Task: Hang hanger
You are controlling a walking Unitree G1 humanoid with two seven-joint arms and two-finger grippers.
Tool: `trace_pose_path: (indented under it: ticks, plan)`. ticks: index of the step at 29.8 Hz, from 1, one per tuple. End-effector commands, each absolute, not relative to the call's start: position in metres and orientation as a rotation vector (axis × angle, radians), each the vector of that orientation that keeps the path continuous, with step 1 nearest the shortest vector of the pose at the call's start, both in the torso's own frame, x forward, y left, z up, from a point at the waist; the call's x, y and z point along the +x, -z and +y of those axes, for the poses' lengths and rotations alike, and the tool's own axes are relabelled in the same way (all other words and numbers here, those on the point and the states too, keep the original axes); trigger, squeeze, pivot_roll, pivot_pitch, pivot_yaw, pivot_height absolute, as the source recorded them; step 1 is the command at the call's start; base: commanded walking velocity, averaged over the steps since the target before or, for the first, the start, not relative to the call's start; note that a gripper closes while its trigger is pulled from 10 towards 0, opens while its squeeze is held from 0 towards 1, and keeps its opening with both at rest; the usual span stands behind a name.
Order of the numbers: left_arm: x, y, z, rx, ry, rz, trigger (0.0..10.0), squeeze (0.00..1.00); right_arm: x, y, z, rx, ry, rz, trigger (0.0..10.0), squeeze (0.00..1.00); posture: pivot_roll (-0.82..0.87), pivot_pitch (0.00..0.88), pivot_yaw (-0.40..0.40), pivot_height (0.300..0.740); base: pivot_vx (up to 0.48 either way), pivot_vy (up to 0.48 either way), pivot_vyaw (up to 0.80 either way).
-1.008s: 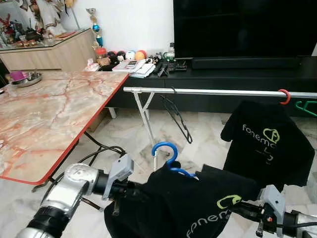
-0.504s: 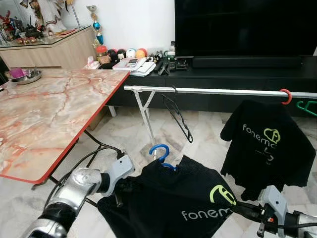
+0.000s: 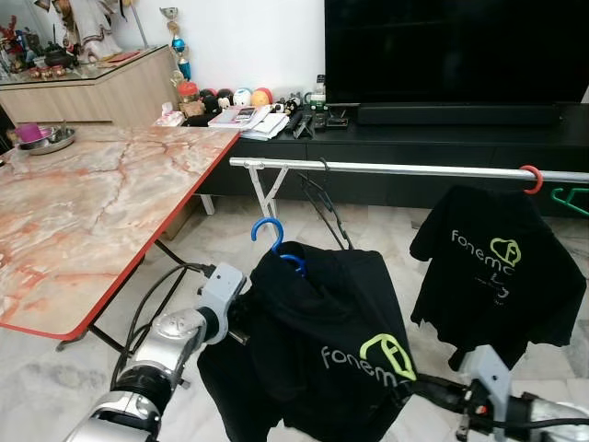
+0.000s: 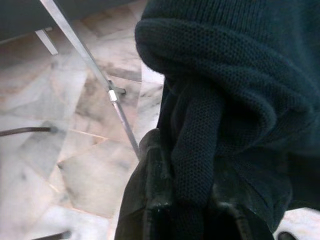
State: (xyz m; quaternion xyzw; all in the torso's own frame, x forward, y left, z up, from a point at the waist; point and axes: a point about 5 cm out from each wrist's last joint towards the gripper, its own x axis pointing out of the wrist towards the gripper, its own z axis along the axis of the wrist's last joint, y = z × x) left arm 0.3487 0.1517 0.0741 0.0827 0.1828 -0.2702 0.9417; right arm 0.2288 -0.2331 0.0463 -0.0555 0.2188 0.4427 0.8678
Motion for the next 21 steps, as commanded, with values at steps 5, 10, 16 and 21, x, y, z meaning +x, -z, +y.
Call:
trace_pose_path:
  ticks: [5,10,16,21]
  plan:
    - [0.33,-0.093,0.124,0.223,1.009,0.258,0.0,0.0,0.224,-0.033,-0.225,-0.143,-0.91,0.519,7.1,0.0,0.01,0.0,0.083,0.74,0.0,0.0,0.0]
    - [0.312,-0.082,0.125,0.411,1.198,0.3,0.0,0.0,0.23,-0.035,-0.237,-0.179,-0.854,0.548,10.0,0.0,0.01,0.0,0.08,0.74,0.0,0.0,0.0]
    - [0.33,-0.083,0.139,0.537,1.002,0.295,0.0,0.0,0.231,-0.049,-0.246,-0.2,-0.867,0.543,10.0,1.0,0.01,0.0,0.081,0.74,0.0,0.0,0.0]
    - [0.33,-0.083,0.139,0.585,0.942,0.277,0.0,0.0,0.226,-0.057,-0.261,-0.303,-0.852,0.592,10.0,1.0,0.0,0.0,0.084,0.74,0.0,0.0,0.0]
